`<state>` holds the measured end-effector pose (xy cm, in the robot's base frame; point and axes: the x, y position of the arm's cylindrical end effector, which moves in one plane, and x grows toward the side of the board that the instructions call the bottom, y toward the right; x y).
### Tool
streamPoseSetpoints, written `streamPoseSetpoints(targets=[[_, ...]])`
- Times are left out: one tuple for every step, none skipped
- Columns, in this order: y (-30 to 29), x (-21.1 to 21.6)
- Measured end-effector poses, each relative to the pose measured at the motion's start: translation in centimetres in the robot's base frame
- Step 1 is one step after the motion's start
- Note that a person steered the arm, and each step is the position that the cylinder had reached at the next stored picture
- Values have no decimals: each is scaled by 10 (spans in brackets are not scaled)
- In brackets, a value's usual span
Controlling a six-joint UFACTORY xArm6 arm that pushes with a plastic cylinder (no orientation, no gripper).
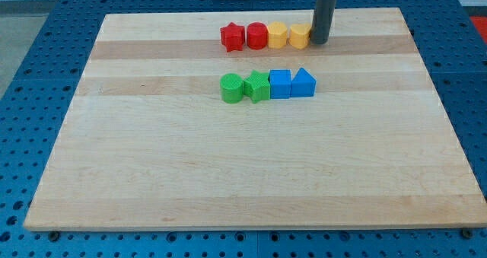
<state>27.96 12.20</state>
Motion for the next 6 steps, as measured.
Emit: streamPoseSetpoints(targets=[[0, 0], [0, -1], [0, 4], [0, 36], [0, 48], [0, 54]])
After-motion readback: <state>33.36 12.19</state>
